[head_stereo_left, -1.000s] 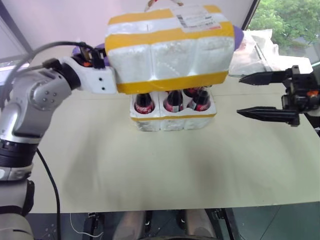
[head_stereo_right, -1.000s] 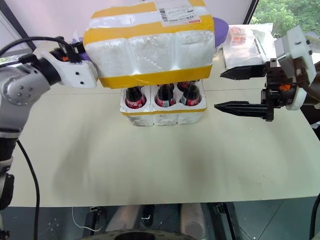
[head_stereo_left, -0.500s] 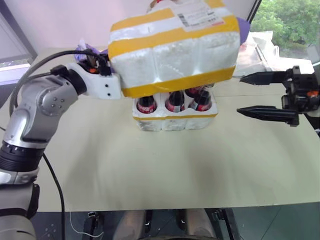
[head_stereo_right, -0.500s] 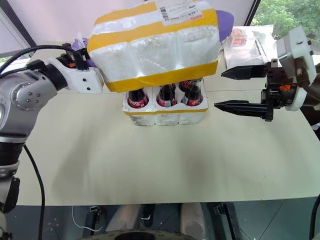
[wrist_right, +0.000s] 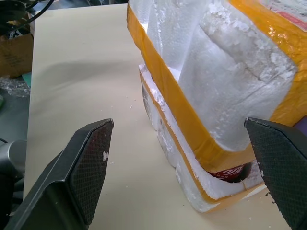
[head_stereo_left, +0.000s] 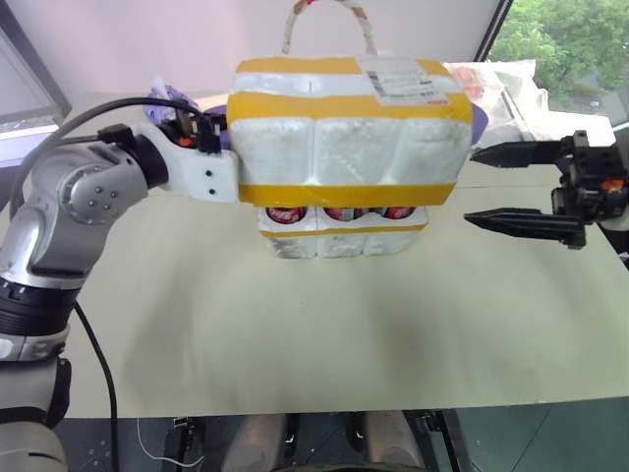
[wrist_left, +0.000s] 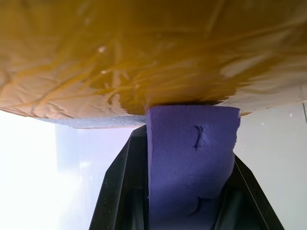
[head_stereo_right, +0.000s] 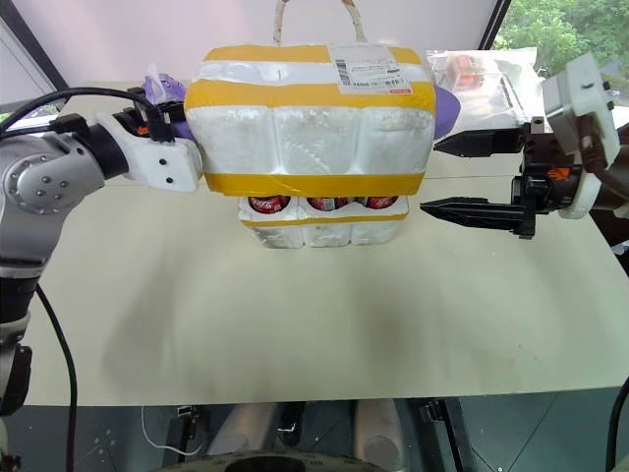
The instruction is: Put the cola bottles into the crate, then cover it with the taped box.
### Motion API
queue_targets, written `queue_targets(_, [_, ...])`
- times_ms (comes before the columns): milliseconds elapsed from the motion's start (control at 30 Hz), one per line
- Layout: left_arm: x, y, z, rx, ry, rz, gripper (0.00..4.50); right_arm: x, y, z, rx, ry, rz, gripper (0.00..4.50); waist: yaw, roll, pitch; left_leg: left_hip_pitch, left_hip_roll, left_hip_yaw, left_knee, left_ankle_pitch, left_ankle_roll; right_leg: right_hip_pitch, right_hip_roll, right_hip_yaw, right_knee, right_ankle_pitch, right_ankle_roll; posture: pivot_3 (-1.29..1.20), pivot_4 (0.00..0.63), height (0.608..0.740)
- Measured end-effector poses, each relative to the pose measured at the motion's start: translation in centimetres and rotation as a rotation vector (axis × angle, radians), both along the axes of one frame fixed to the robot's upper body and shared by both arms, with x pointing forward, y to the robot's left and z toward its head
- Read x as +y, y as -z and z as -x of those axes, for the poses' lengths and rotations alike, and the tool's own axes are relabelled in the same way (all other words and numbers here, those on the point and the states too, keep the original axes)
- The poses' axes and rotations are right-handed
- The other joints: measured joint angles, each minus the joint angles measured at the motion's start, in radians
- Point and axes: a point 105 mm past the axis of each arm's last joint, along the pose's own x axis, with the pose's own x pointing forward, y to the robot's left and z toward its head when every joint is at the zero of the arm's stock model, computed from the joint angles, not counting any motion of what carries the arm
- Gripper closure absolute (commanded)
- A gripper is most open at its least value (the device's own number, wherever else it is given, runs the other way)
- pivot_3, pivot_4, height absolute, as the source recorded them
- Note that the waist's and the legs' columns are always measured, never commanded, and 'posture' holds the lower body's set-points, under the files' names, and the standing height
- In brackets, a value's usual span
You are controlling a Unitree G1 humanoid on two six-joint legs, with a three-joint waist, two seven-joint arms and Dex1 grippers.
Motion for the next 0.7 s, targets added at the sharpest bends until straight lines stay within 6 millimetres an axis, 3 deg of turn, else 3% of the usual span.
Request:
queue_targets(167, [0.5, 1.4, -1.0, -0.009, -0.035, -0.064, 3.36, 0.0, 0.0, 0.0, -0.002, 0.004, 0.0, 0.0, -0.001, 0.0, 0.0, 0.0, 0.0, 0.0, 0.0, 0.0, 0.0, 0.0, 0.0, 0.0, 0.0, 0.0, 0.0, 0.0, 0.15, 0.74])
queue_targets(267, [0.5, 1.9, -1.4, -0.021, -0.04, -0.078, 2.44, 0.0, 0.0, -0.1, -0.004, 0.008, -0.001, 0.0, -0.001, 0.0, 0.0, 0.0, 0.0, 0.0, 0.0, 0.0, 0.0, 0.0, 0.0, 0.0, 0.0, 0.0, 0.0, 0.0, 0.15, 0.74])
queue_targets(400, [0.9, 3.2, -1.5, 0.006, -0.052, -0.076, 0.59, 0.0, 0.1, -0.1, 0.0, 0.01, 0.0, 0.0, 0.0, 0.0, 0.0, 0.0, 0.0, 0.0, 0.0, 0.0, 0.0, 0.0, 0.0, 0.0, 0.0, 0.0, 0.0, 0.0, 0.15, 0.74])
queue_targets(567, [2.0, 4.2, -1.2, 0.064, -0.082, -0.007, 0.59, -0.4, 0.9, -0.1, 0.029, 0.024, 0.008, 0.0, 0.0, 0.0, 0.0, 0.0, 0.0, 0.0, 0.0, 0.0, 0.0, 0.0, 0.0, 0.0, 0.0, 0.0, 0.0, 0.0, 0.15, 0.74])
queue_targets(700, [3.4, 2.9, -0.4, 0.098, -0.103, 0.132, 0.59, -0.8, 1.5, -0.2, 0.049, 0.042, 0.021, 0.0, 0.0, 0.0, 0.0, 0.0, 0.0, 0.0, 0.0, 0.0, 0.0, -0.001, 0.0, 0.0, 0.0, 0.0, 0.0, 0.0, 0.15, 0.74])
